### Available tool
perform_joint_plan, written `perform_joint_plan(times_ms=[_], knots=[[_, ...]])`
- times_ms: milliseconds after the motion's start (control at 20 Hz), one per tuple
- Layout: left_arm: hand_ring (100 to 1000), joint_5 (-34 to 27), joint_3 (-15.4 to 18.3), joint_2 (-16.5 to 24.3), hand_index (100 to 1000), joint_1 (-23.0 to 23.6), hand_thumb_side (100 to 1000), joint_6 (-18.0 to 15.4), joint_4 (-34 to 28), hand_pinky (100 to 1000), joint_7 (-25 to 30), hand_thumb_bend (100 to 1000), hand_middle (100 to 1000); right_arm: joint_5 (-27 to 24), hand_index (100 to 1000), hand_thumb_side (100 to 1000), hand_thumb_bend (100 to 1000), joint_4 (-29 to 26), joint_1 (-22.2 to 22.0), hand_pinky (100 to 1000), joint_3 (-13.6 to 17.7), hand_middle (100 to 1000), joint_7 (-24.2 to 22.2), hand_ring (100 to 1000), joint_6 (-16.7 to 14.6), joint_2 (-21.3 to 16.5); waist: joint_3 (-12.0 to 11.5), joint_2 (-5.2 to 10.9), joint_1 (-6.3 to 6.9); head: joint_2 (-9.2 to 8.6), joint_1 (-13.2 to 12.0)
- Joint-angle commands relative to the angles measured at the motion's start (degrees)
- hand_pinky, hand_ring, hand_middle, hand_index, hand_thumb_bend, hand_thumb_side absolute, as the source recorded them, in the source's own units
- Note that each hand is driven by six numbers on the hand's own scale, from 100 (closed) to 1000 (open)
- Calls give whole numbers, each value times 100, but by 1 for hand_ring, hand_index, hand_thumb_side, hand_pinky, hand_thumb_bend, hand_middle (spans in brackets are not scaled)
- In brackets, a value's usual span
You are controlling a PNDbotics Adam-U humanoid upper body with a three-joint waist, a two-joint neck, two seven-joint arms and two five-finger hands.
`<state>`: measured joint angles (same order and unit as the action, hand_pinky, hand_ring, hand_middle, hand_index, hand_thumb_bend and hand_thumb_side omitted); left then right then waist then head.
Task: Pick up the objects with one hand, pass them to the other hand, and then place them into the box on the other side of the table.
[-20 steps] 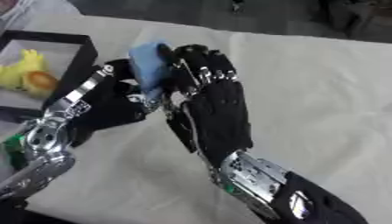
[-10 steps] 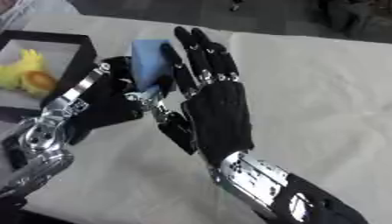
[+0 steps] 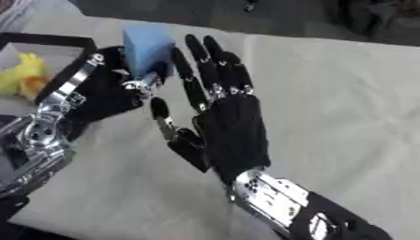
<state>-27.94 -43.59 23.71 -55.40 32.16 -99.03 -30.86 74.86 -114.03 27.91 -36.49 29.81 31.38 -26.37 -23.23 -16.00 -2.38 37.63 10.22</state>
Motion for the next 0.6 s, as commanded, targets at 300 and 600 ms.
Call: perform_joint_plan(times_ms=[300,600], knots=[[312,459,255,185,472,-77,326,1980,297,918,-1924,100,410,42,879,497,254,-56,8,749,-22,871,-79,881,49,-96,39,107,37,-40,-42],[324,637,632,901,477,-63,336,1972,521,924,-1603,100,420,-84,870,411,261,-56,-197,756,-100,865,-72,871,-187,-393,228,212,53,25,-132]])
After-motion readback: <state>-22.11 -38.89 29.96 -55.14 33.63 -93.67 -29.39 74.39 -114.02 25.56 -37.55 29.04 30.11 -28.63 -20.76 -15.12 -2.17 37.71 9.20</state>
